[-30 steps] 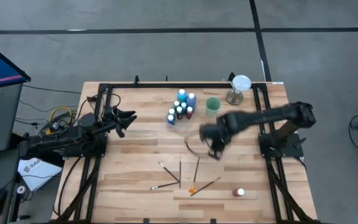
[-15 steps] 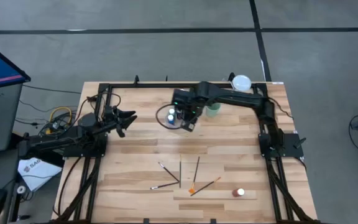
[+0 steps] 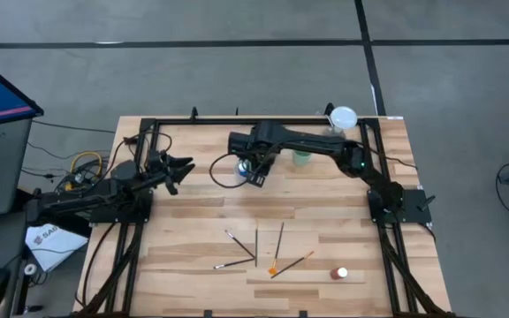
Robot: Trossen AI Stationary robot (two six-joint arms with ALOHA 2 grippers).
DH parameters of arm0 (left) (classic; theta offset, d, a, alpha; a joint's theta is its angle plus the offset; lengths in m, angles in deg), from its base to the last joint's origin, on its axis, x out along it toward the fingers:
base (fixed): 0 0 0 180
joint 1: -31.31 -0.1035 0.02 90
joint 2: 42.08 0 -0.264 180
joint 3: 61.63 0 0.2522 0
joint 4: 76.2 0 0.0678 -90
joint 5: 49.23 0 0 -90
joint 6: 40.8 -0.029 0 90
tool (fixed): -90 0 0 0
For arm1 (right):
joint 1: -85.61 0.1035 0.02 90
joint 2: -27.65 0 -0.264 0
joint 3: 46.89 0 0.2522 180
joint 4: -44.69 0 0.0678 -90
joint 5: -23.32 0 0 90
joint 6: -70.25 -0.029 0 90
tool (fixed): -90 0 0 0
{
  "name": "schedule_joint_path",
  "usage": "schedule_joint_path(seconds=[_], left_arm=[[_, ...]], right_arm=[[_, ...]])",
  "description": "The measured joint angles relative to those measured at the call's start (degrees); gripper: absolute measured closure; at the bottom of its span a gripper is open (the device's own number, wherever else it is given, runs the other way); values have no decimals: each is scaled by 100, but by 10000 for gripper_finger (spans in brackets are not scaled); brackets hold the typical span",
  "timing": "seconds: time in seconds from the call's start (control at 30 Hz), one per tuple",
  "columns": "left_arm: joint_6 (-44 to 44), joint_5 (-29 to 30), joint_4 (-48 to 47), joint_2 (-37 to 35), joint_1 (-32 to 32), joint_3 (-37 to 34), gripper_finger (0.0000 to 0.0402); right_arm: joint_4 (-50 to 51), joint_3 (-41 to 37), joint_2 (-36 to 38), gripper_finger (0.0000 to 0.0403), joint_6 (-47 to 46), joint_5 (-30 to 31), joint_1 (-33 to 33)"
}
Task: Pick & Place Paint Supplies
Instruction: Put the small light blue paint bottle into the transparent bin
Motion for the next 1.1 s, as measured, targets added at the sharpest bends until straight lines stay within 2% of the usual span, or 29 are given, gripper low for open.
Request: schedule_joint_path(seconds=[0.2,0.4,0.5,0.93,1.1], left_arm=[[0,-2,42,34,0,0,247],[-2,-2,96,54,2,0,247],[-6,-12,95,51,0,0,247],[0,-7,140,112,0,0,247],[2,-4,147,114,0,0,247]], right_arm=[[-401,24,-156,295,-45,81,11],[4,13,-374,295,92,114,-76],[-188,9,-532,295,148,128,-88],[-318,11,-492,289,160,156,-141],[-322,11,-492,270,146,360,-134]])
